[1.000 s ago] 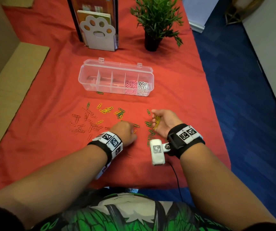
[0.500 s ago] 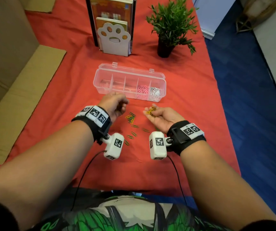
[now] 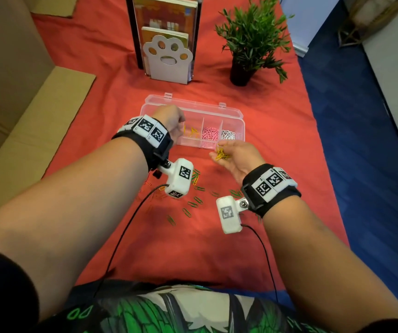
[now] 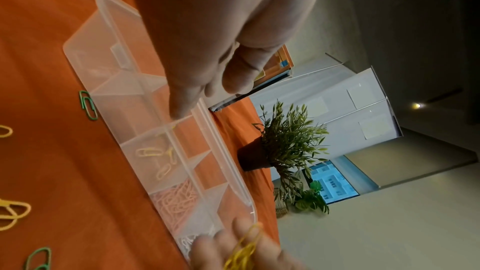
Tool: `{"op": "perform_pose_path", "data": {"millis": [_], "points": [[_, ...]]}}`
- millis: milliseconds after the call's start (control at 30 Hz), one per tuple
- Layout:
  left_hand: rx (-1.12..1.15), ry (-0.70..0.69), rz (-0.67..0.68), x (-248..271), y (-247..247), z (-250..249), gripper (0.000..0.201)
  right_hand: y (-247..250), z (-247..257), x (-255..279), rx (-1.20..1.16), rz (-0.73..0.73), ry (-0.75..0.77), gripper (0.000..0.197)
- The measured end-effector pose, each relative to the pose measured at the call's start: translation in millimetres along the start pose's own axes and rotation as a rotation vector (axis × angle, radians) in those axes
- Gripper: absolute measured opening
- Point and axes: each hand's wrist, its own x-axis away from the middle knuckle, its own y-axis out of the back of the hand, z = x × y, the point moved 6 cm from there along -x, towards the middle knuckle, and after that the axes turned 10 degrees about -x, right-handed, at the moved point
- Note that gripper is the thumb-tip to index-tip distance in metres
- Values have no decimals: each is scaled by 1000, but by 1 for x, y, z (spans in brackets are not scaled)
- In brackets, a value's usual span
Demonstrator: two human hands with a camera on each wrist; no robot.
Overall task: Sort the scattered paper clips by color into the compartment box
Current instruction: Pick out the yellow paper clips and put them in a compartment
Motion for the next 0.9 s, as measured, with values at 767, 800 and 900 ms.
{"op": "perform_pose_path", "data": {"millis": [767,800,900], "points": [[-1066,-320,-184,18,58,70,26,-47,-36,3,1400,69,262,22],[-1091,-346,-177,16,54,69,27,-42,-43,3,1432,53,245,20],[-1158,-394,-161,11,45,69,30,-34,-60,3,1461,21,231,23]]}}
